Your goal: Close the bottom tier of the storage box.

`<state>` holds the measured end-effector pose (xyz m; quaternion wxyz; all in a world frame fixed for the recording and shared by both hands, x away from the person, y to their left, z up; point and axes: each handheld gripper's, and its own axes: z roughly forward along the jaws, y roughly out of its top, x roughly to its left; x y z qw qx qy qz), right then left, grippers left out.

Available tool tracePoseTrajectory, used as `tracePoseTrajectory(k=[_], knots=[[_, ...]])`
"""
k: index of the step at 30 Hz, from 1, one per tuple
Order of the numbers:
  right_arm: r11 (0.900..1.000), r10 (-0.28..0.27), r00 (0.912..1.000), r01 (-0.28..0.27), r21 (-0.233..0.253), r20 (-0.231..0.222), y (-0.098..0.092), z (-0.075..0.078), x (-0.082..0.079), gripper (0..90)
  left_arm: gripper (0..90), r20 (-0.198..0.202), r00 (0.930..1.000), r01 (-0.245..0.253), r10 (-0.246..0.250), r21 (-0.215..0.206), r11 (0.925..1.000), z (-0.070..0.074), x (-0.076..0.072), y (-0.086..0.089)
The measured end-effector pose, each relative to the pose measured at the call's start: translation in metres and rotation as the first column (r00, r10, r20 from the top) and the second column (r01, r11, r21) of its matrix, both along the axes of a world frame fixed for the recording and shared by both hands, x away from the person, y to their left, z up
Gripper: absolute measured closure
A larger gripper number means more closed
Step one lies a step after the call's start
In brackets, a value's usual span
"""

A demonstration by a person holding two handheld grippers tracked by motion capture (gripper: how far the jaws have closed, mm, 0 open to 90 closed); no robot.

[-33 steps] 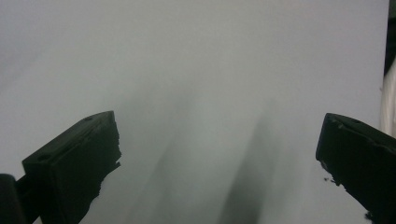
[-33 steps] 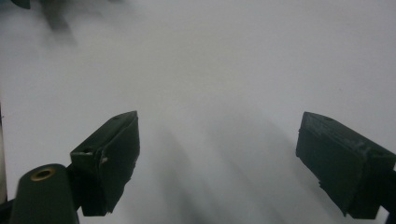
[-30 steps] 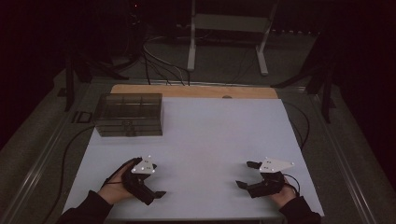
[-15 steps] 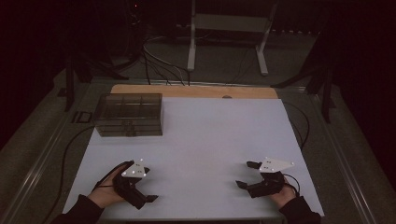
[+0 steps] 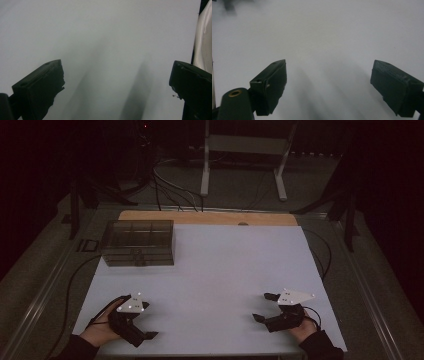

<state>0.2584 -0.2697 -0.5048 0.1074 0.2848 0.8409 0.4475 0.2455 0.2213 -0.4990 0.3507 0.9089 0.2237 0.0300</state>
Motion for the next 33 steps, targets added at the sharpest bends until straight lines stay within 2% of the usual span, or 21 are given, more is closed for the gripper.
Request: tracePoseTrajectory(k=[8, 22, 33], knots=[[1.000, -0.001, 1.0000, 0.001, 0.002, 0.001, -0.0010, 0.0001, -0.0001, 13.8, 0.1, -0.003, 0.9998, -0.020, 0.020, 0.009, 0.9998, -0.0027, -0.0013, 0.0096], [1.000, -0.003, 1.0000, 0.003, 0.000, -0.001, -0.0016, 0.0000, 0.0002, 13.8, 0.2, 0.001, 1.0000, -0.008, 0.008, -0.020, 0.9998, -0.0035, -0.0028, 0.0068], [1.000, 0.000, 1.0000, 0.000, -0.003, 0.001, -0.0017, -0.0004, 0.0001, 13.8, 0.2, 0.000, 0.9999, -0.012, 0.012, -0.020, 0.9997, -0.0045, -0.0038, 0.0063]])
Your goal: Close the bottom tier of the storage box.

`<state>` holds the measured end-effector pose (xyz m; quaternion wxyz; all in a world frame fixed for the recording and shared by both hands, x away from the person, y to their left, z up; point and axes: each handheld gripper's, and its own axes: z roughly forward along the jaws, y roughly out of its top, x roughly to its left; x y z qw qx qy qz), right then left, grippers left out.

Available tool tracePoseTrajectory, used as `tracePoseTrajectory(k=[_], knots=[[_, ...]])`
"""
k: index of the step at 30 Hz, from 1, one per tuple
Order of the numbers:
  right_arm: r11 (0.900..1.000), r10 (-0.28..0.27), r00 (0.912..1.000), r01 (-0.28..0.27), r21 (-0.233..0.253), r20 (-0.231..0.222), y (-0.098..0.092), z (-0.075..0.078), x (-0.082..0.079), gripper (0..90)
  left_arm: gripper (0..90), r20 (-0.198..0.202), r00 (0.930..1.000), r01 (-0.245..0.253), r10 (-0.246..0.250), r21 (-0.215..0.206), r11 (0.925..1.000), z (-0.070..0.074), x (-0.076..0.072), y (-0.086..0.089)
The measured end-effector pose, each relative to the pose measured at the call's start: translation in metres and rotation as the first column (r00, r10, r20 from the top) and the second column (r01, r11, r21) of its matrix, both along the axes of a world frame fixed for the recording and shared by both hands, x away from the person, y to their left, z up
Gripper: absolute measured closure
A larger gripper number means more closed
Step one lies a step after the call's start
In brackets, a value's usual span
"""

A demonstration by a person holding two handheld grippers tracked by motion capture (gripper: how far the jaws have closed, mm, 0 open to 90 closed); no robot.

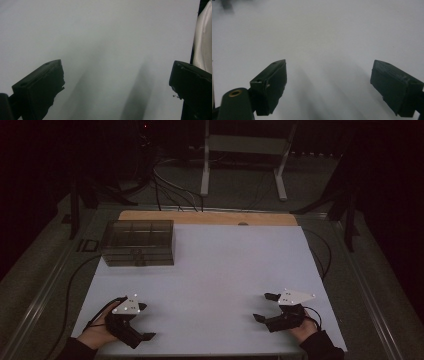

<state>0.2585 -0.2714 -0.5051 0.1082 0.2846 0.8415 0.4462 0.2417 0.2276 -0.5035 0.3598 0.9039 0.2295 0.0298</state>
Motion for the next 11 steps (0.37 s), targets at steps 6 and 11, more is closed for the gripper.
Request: tracePoseTrajectory(k=[6, 11], knots=[[1.000, -0.001, 1.0000, 0.001, 0.000, 0.001, -0.0005, 0.0001, 0.0000, 13.8, 0.2, 0.003, 1.0000, 0.004, -0.004, -0.002, 1.0000, 0.0004, -0.0009, 0.0000], [1.000, 0.000, 1.0000, 0.000, 0.000, 0.003, -0.0003, 0.0002, -0.0003, 13.9, 0.2, 0.005, 1.0000, 0.005, -0.005, 0.003, 1.0000, 0.0002, -0.0015, 0.0001]])
